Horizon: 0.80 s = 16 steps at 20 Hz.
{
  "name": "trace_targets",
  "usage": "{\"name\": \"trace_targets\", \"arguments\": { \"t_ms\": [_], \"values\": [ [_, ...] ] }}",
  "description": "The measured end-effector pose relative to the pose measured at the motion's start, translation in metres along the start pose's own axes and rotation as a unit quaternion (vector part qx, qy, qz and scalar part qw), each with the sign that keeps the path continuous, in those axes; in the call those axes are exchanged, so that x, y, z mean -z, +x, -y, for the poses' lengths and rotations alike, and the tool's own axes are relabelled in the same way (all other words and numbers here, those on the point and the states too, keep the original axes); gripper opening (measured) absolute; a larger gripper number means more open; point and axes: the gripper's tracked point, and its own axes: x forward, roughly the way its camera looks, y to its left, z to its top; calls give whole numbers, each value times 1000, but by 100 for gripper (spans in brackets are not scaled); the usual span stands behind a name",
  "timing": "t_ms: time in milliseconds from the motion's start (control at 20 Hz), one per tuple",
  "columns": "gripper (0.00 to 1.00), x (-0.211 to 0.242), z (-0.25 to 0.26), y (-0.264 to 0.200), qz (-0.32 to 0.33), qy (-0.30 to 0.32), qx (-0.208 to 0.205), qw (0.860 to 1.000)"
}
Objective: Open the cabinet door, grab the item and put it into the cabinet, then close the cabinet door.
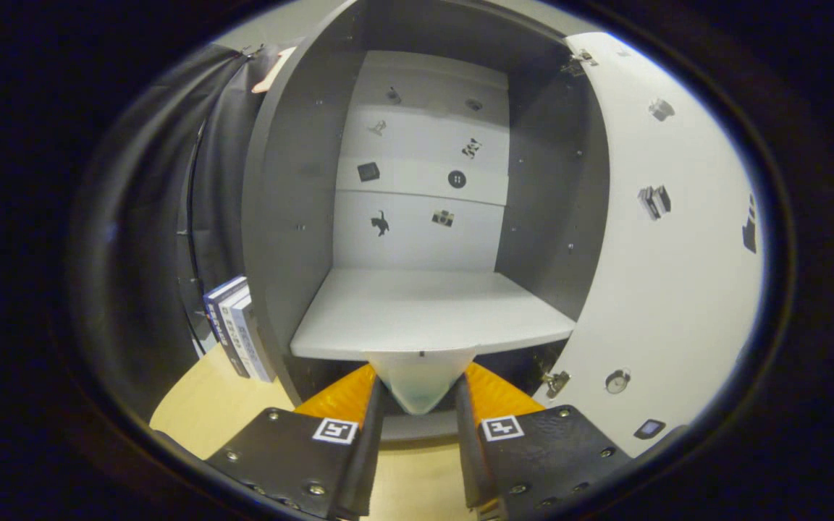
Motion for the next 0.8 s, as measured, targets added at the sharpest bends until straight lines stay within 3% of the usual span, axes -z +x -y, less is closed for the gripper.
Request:
{"name": "trace_targets", "arguments": {
  "t_ms": [250, 800],
  "values": [
    [48, -37, 7, 9, 36, 10, -11, 999],
    [48, -73, 23, 49, 69, 20, -38, 997]
  ]
}}
